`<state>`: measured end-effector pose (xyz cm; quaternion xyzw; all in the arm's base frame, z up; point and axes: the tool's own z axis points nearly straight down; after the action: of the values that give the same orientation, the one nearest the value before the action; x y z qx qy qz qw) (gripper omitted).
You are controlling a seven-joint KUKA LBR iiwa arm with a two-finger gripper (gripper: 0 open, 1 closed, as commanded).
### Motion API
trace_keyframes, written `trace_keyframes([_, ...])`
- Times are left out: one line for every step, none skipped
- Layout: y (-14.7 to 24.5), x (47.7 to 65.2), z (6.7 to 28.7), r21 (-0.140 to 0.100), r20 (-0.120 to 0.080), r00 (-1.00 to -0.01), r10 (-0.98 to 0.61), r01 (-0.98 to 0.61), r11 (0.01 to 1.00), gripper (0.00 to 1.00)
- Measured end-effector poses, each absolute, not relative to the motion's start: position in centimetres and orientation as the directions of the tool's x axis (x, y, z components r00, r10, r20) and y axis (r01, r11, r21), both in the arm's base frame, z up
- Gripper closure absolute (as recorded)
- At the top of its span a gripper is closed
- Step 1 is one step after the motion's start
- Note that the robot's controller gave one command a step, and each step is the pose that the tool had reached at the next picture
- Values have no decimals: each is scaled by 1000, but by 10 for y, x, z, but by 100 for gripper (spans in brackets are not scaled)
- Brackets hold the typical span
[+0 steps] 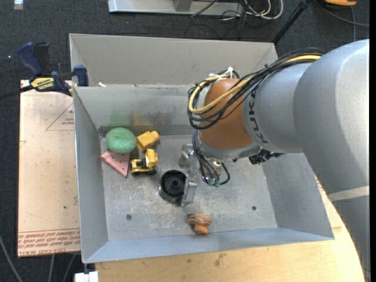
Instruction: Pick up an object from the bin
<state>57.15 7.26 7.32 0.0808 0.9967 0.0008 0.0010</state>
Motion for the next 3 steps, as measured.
trace_keyframes([92,571,73,1,-4,-995,-95,-95,995,0])
trace_keyframes([138,561,74,1,-2,-977,215,215,977,100])
trace_keyframes([138,561,74,1,-2,-977,214,214,977,0])
